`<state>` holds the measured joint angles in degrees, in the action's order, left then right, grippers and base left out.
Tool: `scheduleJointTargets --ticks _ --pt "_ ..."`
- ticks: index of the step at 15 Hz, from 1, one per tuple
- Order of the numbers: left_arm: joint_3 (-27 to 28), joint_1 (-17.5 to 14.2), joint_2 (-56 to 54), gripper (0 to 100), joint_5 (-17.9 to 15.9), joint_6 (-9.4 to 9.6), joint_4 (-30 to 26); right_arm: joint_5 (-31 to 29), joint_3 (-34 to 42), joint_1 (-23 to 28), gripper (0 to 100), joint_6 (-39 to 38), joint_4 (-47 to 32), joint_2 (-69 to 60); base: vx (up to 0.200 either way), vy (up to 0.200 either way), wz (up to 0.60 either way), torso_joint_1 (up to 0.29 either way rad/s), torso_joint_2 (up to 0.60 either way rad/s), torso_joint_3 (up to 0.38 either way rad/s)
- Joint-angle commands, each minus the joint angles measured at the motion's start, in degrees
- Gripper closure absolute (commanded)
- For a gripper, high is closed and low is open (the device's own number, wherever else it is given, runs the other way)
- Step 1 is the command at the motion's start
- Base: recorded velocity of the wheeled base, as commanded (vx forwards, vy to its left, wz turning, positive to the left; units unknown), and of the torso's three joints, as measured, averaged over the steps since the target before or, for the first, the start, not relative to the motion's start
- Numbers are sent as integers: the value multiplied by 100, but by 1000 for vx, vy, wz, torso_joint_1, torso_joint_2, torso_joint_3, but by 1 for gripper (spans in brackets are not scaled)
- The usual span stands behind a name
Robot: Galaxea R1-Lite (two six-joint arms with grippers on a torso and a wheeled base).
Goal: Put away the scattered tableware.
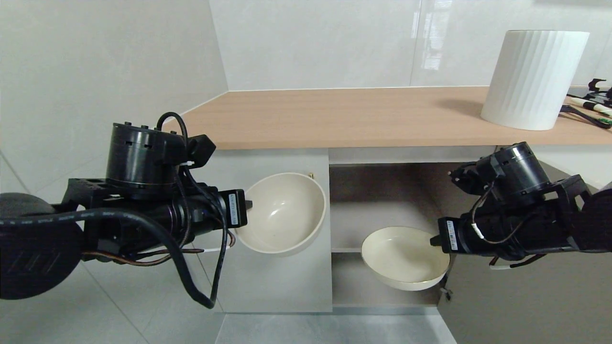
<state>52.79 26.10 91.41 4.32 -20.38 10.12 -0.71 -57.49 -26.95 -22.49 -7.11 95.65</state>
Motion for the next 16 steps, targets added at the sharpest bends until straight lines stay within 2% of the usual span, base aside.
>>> scheduleJointTargets --ticks 1,8,10,13,16 --pt "4 0 9 100 -1 -1 8 0 -8 -3 100 -1 -1 24 0 0 0 0 0 0" --pt "-5 0 53 100 -1 8 8 -8 133 15 100 8 473 384 0 0 0 0 0 0" --pt "-14 0 53 100 -1 8 8 -254 89 23 100 87 825 938 0 0 0 -27 166 134" --pt "-23 0 53 100 -1 8 8 -518 -60 173 100 157 1625 1597 0 0 0 -5 52 32" --pt "-67 9 53 100 -1 70 8 -518 -412 296 100 149 1748 1975 0 0 0 0 0 0"
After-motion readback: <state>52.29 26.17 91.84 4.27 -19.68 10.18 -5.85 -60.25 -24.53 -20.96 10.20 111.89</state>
